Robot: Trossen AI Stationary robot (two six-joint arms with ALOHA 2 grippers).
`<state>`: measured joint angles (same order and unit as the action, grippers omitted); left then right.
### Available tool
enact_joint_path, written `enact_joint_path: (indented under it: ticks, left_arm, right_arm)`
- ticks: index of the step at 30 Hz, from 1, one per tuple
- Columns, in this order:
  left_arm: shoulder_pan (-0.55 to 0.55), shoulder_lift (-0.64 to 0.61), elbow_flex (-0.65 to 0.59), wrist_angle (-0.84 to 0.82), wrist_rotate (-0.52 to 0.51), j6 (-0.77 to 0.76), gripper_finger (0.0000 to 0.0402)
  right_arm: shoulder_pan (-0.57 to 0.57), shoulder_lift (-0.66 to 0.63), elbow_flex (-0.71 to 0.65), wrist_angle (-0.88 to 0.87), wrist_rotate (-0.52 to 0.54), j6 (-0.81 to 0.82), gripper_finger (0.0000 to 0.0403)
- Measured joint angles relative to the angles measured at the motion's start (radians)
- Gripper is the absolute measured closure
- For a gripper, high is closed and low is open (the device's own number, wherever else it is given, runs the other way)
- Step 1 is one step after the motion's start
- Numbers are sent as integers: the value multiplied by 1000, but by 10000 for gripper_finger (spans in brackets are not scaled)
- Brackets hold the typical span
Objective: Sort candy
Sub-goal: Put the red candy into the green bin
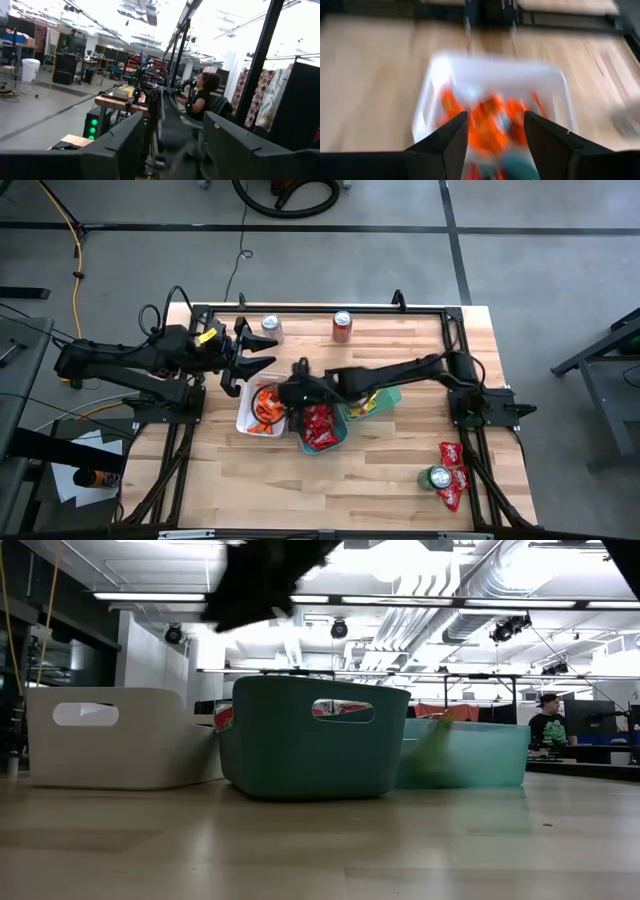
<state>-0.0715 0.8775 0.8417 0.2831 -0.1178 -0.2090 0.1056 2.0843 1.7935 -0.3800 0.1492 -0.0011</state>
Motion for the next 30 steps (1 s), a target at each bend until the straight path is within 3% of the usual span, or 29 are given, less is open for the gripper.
enact_joint_path:
  ticks: [5, 10, 16, 21, 26, 30]
  left_arm:
    - [0, -5, 0, -3, 0, 28, 211]
    - [0, -6, 0, -38, 1, 20, 211]
    - [0, -6, 0, -62, -7, 12, 211]
    - [0, -1, 0, -71, -16, -1, 211]
    - [-2, 28, -1, -112, 28, -23, 211]
    - [-2, 65, -1, -168, 27, -24, 211]
  right_arm:
    - [-17, -109, -42, -277, -15, -33, 214]
    - [-4, -319, -312, -279, -57, 52, 214]
    - [57, -670, -718, -95, -45, 352, 214]
    - [114, -916, -900, 167, 8, 535, 214]
    - [139, -1033, -984, 500, 153, 481, 214]
    - [137, -1046, -989, 609, 165, 373, 214]
